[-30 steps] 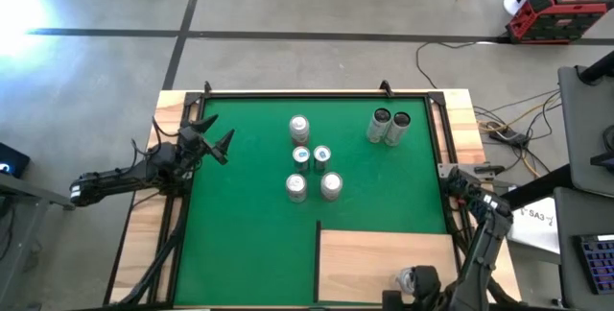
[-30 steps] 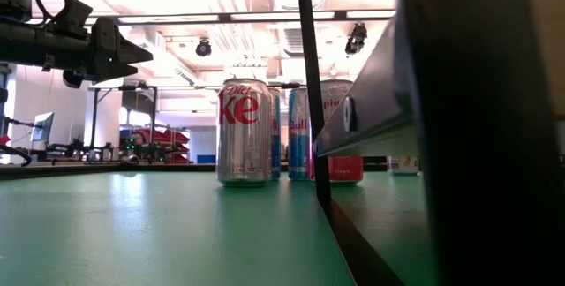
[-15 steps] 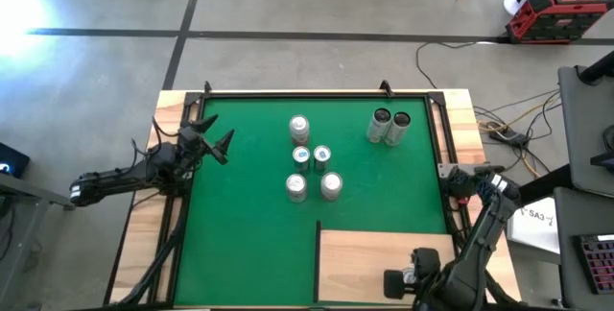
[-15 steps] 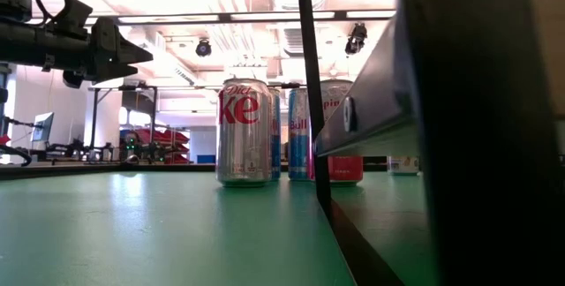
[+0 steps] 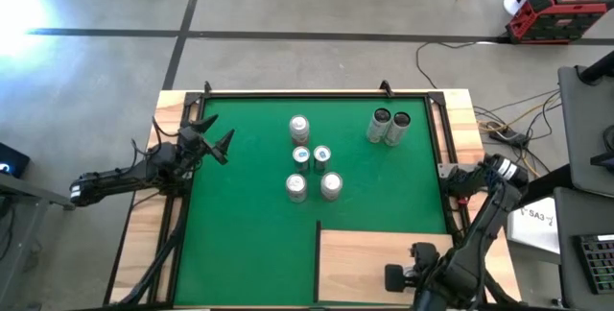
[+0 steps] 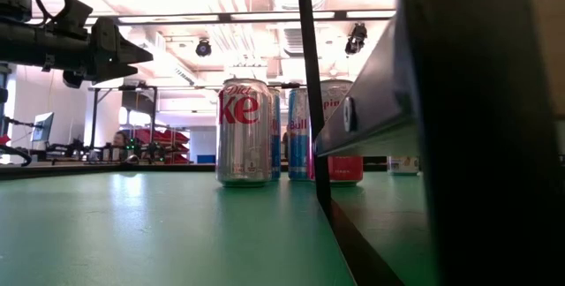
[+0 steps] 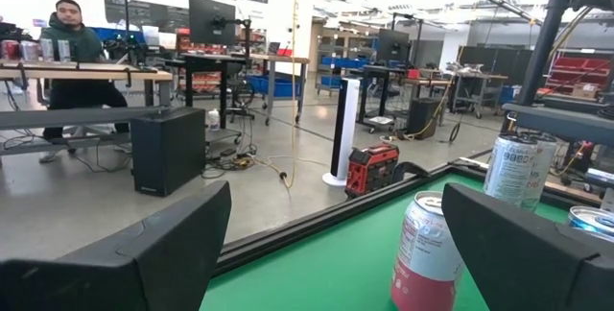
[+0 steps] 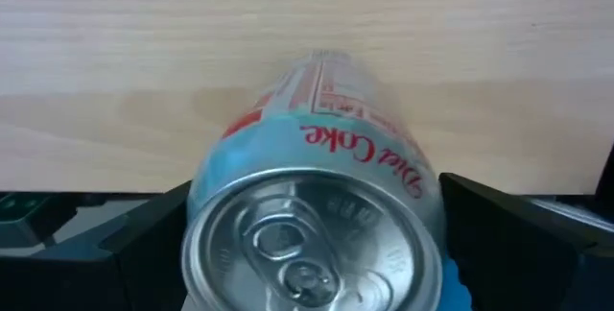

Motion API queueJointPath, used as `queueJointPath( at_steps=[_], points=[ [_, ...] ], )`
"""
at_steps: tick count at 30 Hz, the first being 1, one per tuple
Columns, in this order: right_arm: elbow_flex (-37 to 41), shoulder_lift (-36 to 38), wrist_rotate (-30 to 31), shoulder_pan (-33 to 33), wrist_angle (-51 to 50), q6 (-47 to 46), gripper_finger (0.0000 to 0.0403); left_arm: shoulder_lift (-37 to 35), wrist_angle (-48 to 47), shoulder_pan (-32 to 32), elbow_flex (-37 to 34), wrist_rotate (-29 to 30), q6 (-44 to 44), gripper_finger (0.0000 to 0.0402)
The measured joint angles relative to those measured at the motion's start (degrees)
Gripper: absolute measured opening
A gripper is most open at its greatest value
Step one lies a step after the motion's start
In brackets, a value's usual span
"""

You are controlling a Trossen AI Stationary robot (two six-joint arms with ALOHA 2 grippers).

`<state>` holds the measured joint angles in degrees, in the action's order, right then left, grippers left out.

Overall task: Place canned beverage on shelf
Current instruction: Put the right red-silver soda can on the shelf

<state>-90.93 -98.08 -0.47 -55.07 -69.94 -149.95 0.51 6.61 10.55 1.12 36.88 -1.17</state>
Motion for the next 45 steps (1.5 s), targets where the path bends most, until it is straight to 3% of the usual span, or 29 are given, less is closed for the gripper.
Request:
queueJointPath(
  at_steps=[6, 15, 24, 36, 45],
  points=[
    [0.1, 0.1, 0.0, 0.0, 0.4, 0.0, 0.0378, 0.0, 0.0, 0.0, 0.0, 0.0, 0.0, 0.0363],
    [0.1, 0.1, 0.0, 0.0, 0.3, 0.0, 0.0298, 0.0, 0.0, 0.0, 0.0, 0.0, 0.0, 0.0363],
    [0.1, 0.1, -3.0, -0.7, -0.2, -3.5, 0.0298, 0.0, 0.0, 0.0, 0.0, 0.0, 0.0, 0.0363],
    [0.3, 0.8, -1.5, -6.9, -3.6, -7.0, 0.0298, 0.0, 0.0, 0.0, 0.0, 0.0, 0.0, 0.0363],
    [0.3, 2.1, -1.1, -8.8, -4.7, 0.3, 0.0299, 0.0, 0.0, 0.0, 0.0, 0.0, 0.0, 0.0363]
  ],
)
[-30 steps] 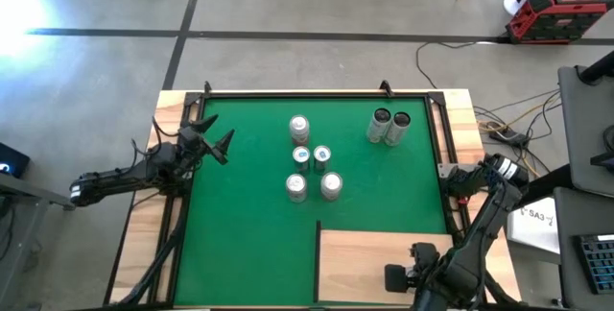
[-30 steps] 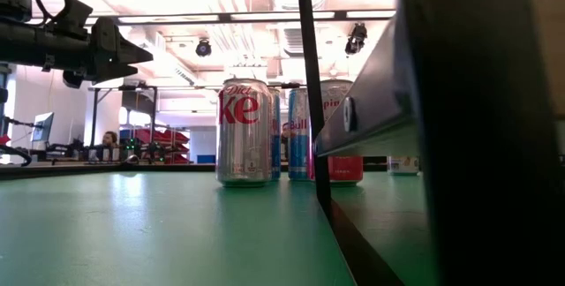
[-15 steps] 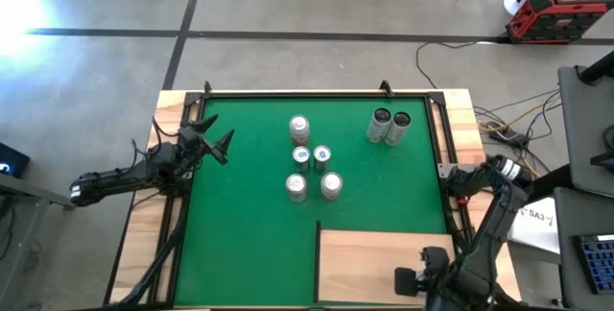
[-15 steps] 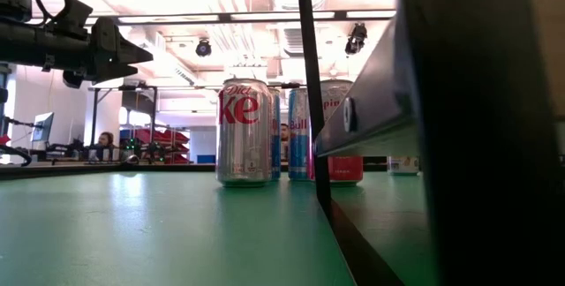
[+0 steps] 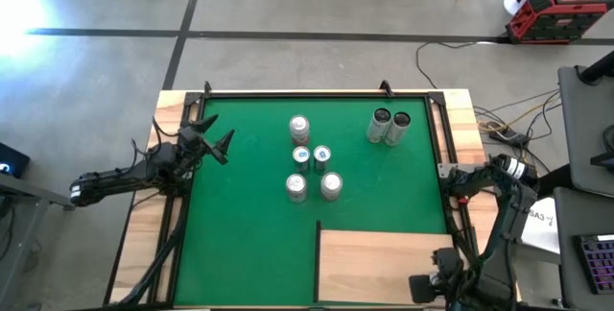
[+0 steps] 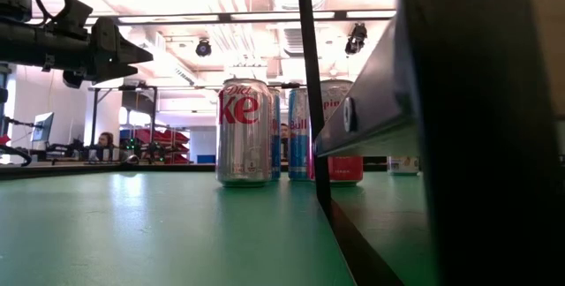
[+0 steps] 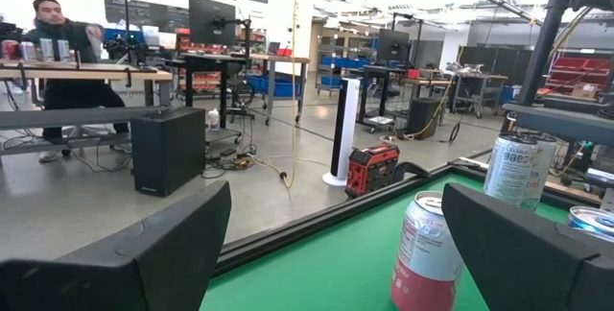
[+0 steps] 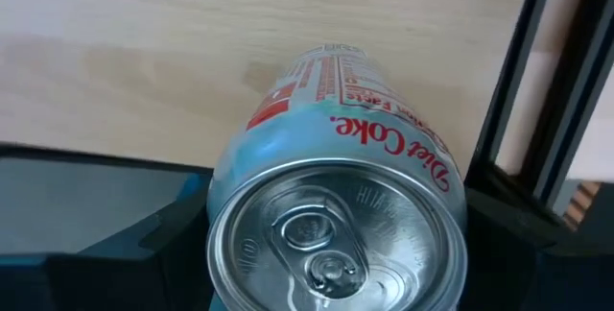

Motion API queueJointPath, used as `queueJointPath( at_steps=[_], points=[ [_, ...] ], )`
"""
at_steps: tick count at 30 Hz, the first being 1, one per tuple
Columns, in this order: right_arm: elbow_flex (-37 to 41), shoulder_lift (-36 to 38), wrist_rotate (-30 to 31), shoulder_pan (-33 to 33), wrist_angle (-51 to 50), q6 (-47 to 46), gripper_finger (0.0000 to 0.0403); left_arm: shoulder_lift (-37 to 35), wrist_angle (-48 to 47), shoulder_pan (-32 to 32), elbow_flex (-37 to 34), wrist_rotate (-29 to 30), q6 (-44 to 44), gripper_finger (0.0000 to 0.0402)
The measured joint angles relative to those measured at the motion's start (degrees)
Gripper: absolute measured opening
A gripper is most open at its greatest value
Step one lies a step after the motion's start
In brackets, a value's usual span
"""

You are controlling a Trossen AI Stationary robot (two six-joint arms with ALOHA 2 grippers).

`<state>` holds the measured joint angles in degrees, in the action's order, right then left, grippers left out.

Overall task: Place canned beverage on shelf
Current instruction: Put the right red-silver soda can on the shelf

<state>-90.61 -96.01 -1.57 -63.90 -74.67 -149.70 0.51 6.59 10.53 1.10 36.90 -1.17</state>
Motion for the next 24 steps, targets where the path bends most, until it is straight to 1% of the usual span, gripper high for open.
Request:
queueJointPath(
  at_steps=[2, 7, 11, 16, 24],
  points=[
    [0.0, 0.0, 0.0, 0.0, -0.1, 2.5, 0.0301, 0.0, 0.0, 0.0, 0.0, 0.0, 0.0, 0.0363],
    [0.1, 0.1, -0.7, 0.0, -0.9, 4.2, 0.0301, 0.0, 0.0, 0.0, 0.0, 0.0, 0.0, 0.0363],
    [0.2, 0.2, -1.5, -0.4, -0.5, 4.2, 0.0301, 0.0, 0.0, 0.0, 0.0, 0.0, 0.0, 0.0363],
    [0.2, 0.2, -1.5, -1.1, 0.8, 2.1, 0.0301, 0.0, 0.0, 0.0, 0.0, 0.0, 0.0, 0.0363],
    [0.2, 0.2, -1.3, -2.3, 0.7, 1.2, 0.0301, 0.0, 0.0, 0.0, 0.0, 0.0, 0.0, 0.0363]
  ],
)
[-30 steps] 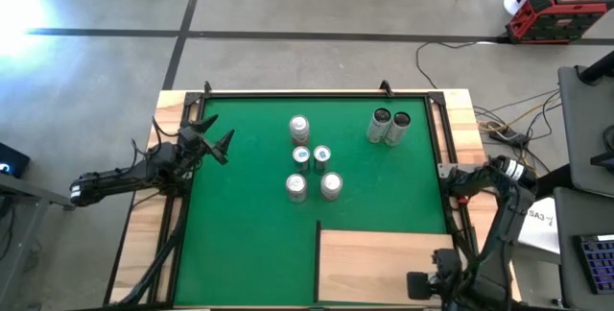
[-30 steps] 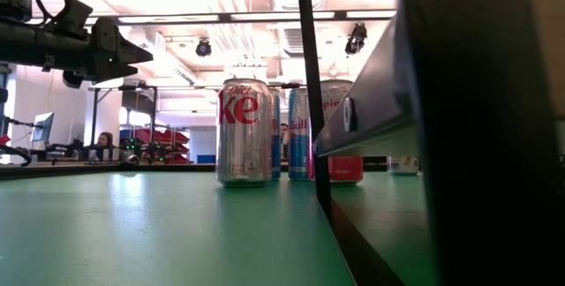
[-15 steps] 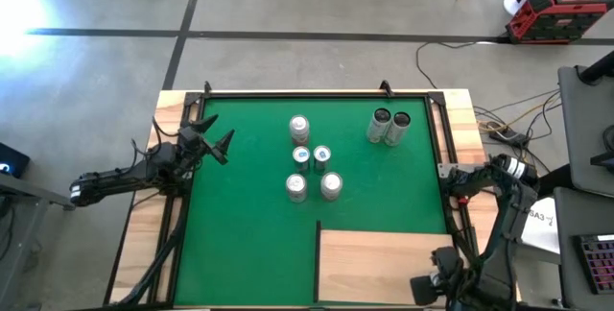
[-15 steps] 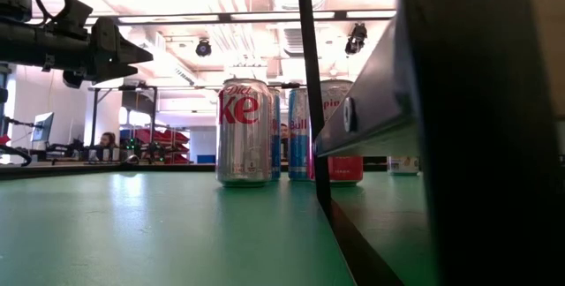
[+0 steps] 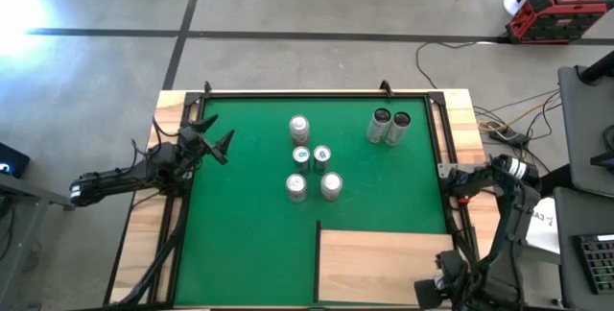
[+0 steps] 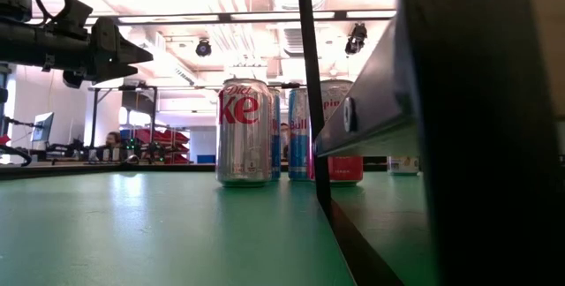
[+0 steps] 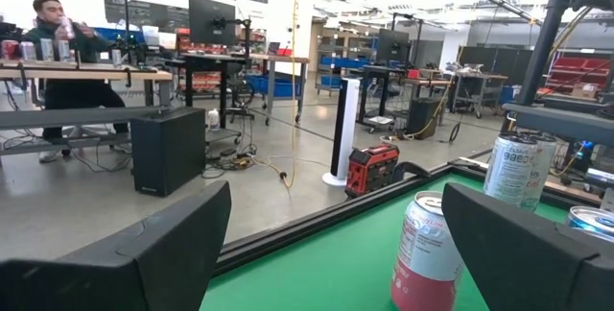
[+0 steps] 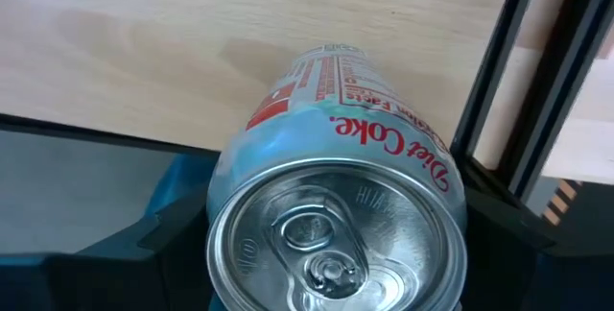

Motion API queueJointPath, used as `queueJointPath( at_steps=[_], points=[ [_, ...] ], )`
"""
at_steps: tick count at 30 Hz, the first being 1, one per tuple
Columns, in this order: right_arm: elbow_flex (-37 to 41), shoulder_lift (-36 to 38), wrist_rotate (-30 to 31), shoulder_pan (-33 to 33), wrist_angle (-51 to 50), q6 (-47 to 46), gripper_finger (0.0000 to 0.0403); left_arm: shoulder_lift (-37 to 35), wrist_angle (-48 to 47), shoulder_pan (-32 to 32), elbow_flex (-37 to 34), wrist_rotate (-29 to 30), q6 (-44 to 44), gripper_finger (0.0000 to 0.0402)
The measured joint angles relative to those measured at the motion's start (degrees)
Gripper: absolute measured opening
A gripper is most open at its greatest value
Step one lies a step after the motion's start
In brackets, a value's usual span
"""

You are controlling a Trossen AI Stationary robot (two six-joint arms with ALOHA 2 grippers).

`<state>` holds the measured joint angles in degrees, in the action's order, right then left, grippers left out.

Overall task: Place canned beverage on shelf
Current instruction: Put the right red-silver soda can on the shelf

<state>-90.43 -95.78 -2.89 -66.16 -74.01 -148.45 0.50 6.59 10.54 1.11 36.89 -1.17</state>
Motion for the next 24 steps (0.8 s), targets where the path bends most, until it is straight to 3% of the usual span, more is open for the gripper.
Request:
queueJointPath(
  at_steps=[24],
  points=[
    [0.2, 0.4, -1.9, -1.5, -2.3, 13.5, 0.0302, 0.0, 0.0, 0.0, 0.0, 0.0, 0.0, 0.0363]
  ],
)
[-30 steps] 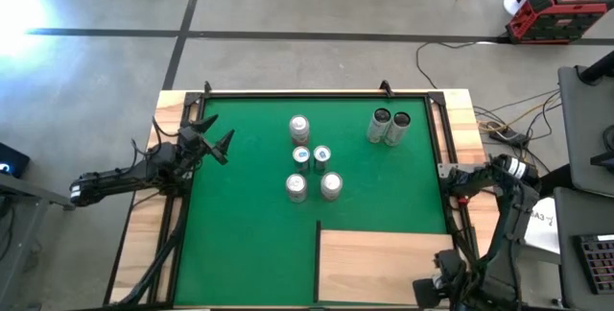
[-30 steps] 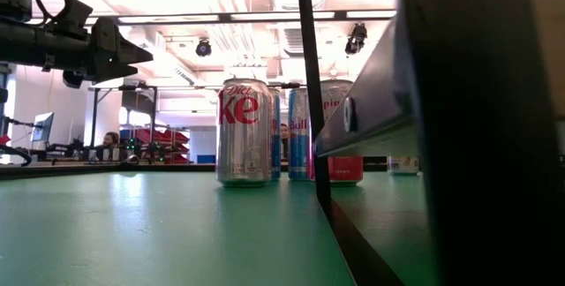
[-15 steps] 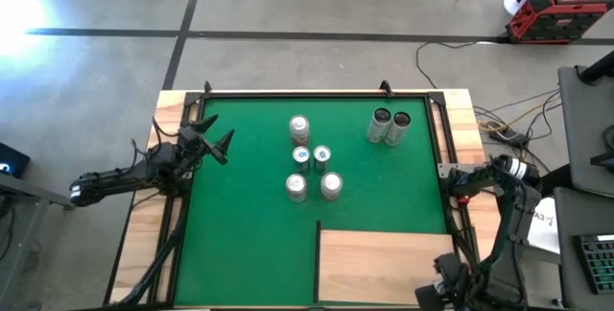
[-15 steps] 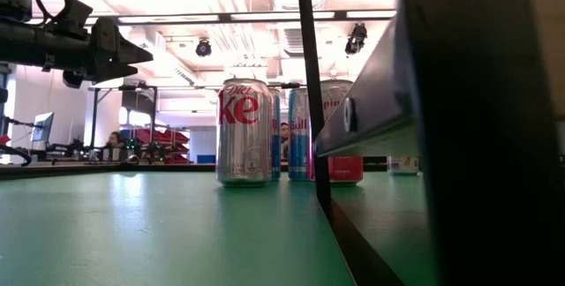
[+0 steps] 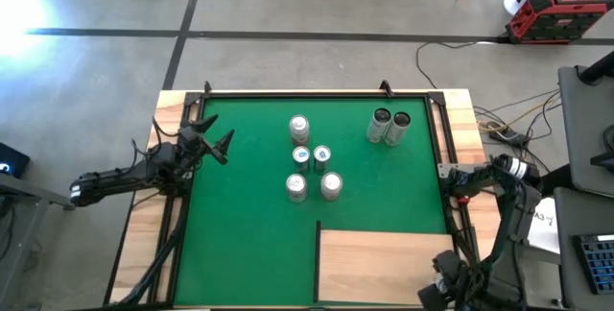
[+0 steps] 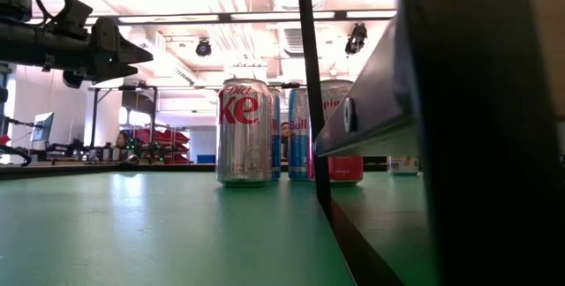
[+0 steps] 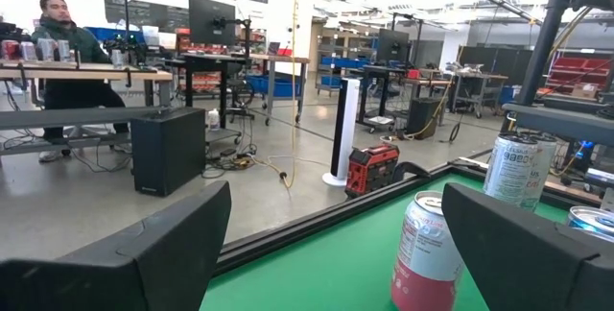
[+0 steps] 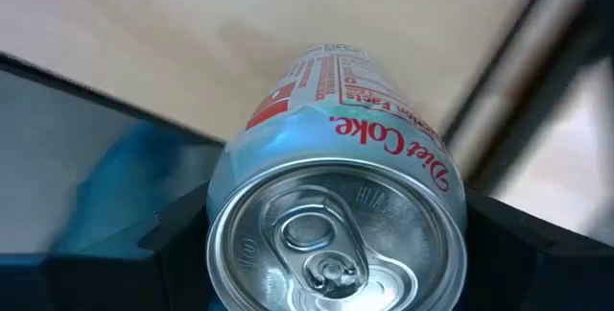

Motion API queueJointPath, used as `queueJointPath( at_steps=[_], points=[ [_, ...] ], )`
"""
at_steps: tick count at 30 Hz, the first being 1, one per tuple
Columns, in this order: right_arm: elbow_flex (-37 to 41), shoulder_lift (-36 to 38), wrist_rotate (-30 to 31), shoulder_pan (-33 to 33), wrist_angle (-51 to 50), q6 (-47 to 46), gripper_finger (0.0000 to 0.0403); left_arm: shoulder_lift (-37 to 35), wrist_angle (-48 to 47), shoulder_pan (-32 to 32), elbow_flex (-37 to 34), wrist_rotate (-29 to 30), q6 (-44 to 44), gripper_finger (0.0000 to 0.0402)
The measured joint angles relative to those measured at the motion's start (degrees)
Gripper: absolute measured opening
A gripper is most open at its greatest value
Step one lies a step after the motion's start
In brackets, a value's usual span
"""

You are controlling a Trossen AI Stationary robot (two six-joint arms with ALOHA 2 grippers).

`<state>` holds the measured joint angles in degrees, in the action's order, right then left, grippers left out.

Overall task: Place canned beverage on shelf
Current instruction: Put the right red-silver soda can on the shelf

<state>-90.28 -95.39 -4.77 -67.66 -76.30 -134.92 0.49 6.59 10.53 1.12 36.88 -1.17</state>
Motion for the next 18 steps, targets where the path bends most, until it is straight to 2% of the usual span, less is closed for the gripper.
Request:
queueJointPath(
  at_steps=[2, 18],
  points=[
    [0.1, 0.2, -1.5, -0.4, -1.9, 1.6, 0.0302, 0.0, 0.0, 0.0, 0.0, 0.0, 0.0, 0.0363],
    [0.6, 0.3, 1.6, -0.3, 2.9, 5.8, 0.0302, 0.2, -0.3, 0.0, 0.0, 0.0, 0.0, 0.0363]
  ],
)
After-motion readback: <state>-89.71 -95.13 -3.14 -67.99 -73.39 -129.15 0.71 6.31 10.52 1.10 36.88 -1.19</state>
